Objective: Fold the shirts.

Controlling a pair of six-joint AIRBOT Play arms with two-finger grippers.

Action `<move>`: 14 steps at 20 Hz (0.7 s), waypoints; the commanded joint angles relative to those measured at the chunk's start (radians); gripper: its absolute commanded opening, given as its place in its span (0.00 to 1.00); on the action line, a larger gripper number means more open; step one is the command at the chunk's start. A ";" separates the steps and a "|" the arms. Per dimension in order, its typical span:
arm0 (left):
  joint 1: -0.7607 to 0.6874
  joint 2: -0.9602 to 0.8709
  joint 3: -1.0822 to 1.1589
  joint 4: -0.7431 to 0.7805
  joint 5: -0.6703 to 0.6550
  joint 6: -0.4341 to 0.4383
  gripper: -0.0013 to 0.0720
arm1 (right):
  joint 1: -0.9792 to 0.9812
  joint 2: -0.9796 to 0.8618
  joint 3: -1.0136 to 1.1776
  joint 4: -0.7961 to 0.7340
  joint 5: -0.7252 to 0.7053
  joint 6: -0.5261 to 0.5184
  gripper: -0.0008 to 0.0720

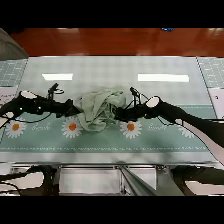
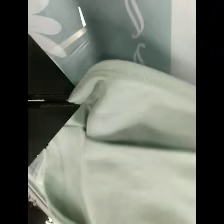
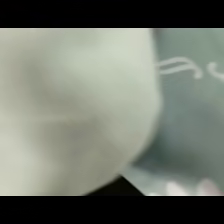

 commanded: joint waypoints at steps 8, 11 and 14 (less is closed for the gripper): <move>0.200 0.377 0.536 -0.248 -0.120 -0.002 0.04 | -0.209 0.454 0.556 -0.579 0.254 0.271 0.06; 0.251 0.482 0.779 -0.248 -0.120 -0.029 0.04 | -0.221 0.526 0.872 -0.748 0.442 0.298 0.06; 0.302 0.586 0.956 -0.238 -0.109 -0.029 0.04 | -0.221 0.608 1.110 -0.900 0.595 0.299 0.06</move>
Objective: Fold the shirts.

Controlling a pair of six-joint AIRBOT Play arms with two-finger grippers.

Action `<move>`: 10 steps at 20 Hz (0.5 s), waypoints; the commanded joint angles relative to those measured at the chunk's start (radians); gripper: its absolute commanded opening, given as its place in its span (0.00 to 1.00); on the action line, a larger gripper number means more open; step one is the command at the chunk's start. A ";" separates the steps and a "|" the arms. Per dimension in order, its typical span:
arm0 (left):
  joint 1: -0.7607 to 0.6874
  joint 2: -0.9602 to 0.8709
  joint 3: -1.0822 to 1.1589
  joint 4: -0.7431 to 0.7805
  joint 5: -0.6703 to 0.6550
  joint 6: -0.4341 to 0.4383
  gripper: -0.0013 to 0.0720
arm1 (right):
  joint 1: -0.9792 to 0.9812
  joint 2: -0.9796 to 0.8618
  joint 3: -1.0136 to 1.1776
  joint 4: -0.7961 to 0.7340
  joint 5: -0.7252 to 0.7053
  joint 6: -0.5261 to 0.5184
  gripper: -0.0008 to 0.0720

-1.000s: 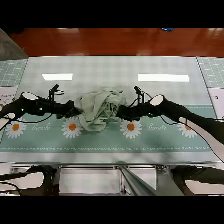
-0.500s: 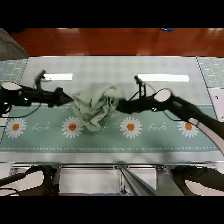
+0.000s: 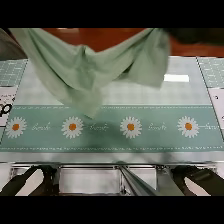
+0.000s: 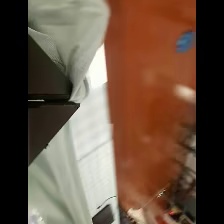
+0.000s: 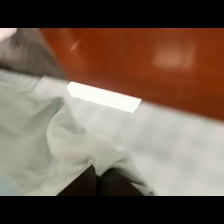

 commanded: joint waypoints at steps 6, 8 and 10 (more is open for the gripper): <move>-0.048 0.312 0.294 0.456 0.011 -0.159 0.04 | -0.010 0.325 0.306 -0.453 0.389 0.087 0.06; -0.151 0.373 0.293 0.661 -0.009 -0.213 0.04 | -0.010 0.375 0.306 -0.485 0.481 0.106 0.06; -0.246 0.416 0.290 0.773 -0.033 -0.261 0.04 | -0.010 0.407 0.293 -0.507 0.575 0.118 0.06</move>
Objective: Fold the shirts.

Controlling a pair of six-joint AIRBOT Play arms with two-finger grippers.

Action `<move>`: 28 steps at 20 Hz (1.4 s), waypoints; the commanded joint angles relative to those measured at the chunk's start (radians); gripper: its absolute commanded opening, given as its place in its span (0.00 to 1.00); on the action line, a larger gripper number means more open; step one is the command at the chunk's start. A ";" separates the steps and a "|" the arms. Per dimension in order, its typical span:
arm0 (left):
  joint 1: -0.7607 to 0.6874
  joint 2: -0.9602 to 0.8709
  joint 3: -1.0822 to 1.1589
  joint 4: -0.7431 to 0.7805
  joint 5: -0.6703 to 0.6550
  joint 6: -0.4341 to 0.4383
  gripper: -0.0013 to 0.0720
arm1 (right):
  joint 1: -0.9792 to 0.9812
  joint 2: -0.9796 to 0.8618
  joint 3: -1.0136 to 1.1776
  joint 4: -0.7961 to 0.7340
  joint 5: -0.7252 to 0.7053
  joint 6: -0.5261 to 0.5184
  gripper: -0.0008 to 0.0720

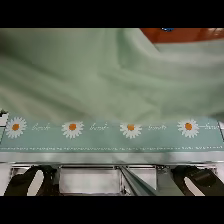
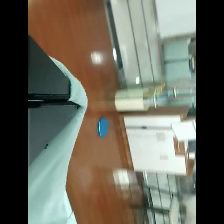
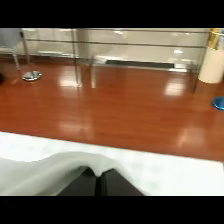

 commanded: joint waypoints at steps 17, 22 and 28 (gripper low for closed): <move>-0.156 -0.335 -0.964 0.122 0.400 -0.146 0.04 | -0.159 -0.191 -1.153 -0.174 -0.383 0.181 0.06; -0.156 -0.715 -0.799 -0.001 0.550 -0.095 0.04 | -0.470 -0.652 -0.949 0.209 -0.558 -0.075 0.06; -0.167 -0.965 -0.575 0.031 0.405 -0.097 0.71 | -0.504 -0.974 -0.658 0.414 -0.517 -0.134 0.57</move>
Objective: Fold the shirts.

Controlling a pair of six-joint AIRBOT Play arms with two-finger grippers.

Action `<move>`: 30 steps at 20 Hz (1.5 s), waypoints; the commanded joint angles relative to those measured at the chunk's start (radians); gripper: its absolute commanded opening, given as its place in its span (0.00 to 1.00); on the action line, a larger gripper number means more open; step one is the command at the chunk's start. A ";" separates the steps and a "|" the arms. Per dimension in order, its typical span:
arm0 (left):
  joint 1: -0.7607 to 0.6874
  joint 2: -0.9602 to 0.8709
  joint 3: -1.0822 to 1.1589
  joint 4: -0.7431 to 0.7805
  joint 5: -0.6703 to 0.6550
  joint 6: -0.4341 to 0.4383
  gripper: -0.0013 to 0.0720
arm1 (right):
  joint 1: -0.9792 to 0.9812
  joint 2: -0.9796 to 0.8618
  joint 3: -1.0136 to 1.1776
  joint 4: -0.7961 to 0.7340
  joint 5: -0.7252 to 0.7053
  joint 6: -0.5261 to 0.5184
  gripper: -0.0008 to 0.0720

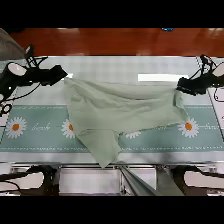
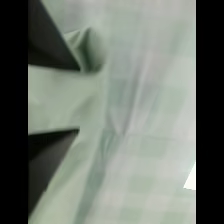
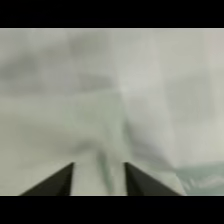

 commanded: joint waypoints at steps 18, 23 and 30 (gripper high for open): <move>0.361 0.544 -0.925 -0.264 -0.391 0.162 0.71 | -0.478 0.569 -0.711 0.244 0.150 -0.225 0.57; 0.170 0.467 -0.939 -0.270 -0.300 0.137 0.71 | -0.478 0.577 -0.711 0.291 0.164 -0.246 0.57; -0.117 0.356 -0.883 -0.402 -0.040 0.117 0.43 | -0.479 0.577 -0.711 0.264 0.148 -0.248 0.57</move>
